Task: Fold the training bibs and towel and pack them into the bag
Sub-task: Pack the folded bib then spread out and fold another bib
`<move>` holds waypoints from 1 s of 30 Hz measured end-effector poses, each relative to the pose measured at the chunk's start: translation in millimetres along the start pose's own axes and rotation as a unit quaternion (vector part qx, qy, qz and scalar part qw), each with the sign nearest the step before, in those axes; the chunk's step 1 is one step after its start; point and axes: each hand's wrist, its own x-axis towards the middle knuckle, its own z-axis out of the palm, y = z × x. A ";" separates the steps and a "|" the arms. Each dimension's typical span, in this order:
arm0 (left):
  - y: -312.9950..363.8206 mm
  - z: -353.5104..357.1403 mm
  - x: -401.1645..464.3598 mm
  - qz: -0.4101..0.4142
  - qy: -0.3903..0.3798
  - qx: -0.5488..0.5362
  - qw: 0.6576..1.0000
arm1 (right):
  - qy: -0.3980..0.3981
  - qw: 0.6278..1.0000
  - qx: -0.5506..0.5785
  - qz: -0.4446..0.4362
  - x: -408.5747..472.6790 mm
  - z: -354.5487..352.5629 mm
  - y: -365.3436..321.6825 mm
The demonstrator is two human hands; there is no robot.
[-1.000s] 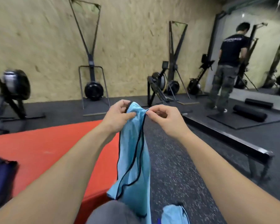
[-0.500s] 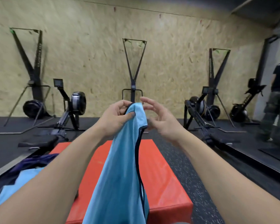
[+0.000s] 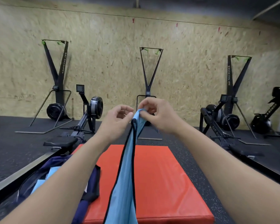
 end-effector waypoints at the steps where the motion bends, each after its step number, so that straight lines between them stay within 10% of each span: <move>1: 3.8 -1.5 1.3 0.019 0.011 -0.001 1.000 | 0.003 1.000 -0.007 -0.001 4.9 -0.9 -1.6; 18: 15.8 -7.0 31.4 0.038 -0.031 0.032 0.998 | -0.097 0.991 0.051 0.081 9.3 -32.3 7.7; 30: -13.9 32.7 -0.5 -0.075 -0.185 0.083 0.976 | 0.079 0.980 0.132 0.123 12.0 -68.3 0.5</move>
